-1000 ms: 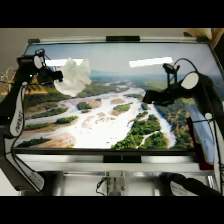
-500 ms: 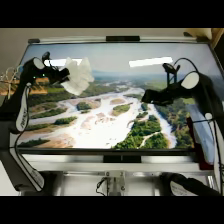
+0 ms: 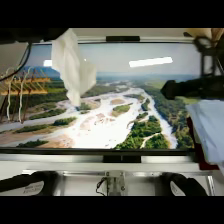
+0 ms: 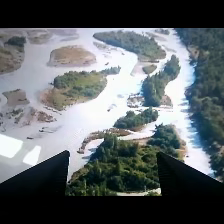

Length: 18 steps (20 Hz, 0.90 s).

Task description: Fold the shirts.

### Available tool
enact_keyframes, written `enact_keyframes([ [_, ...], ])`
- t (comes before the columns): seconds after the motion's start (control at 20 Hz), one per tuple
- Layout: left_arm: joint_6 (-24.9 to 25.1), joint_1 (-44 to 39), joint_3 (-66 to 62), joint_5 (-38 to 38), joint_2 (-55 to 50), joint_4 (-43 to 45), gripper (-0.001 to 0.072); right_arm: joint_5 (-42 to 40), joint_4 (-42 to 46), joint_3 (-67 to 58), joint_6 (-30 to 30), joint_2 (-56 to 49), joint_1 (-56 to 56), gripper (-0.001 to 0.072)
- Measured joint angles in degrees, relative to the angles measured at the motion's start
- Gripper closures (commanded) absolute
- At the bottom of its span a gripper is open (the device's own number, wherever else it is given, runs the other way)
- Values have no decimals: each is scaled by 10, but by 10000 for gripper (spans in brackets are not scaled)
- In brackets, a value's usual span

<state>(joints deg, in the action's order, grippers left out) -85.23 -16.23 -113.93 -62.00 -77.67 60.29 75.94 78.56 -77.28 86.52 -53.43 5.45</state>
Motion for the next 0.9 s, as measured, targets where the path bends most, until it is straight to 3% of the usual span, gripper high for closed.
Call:
enact_keyframes([
  [0.2,-33,-129,57,-11,60,38,671,39,38,-15,25,115,0,68],
  [0.4,-103,-244,192,15,52,119,671,101,61,2,68,167,0,67],
  [0.55,-177,-283,296,84,13,147,671,114,55,82,97,178,1,67],
  [0.7,-218,-292,341,121,-31,137,664,64,37,204,120,181,0,64],
  [0.75,-226,-288,349,127,-42,135,544,46,25,238,125,178,0,63],
  [0.8,-232,-281,355,126,-48,133,240,28,12,268,128,172,1,34],
  [0.85,-236,-272,358,124,-52,131,-13,14,0,297,128,161,1,35],
  [0.9,-241,-261,361,112,-54,130,-13,5,-10,318,123,146,1,35],
])
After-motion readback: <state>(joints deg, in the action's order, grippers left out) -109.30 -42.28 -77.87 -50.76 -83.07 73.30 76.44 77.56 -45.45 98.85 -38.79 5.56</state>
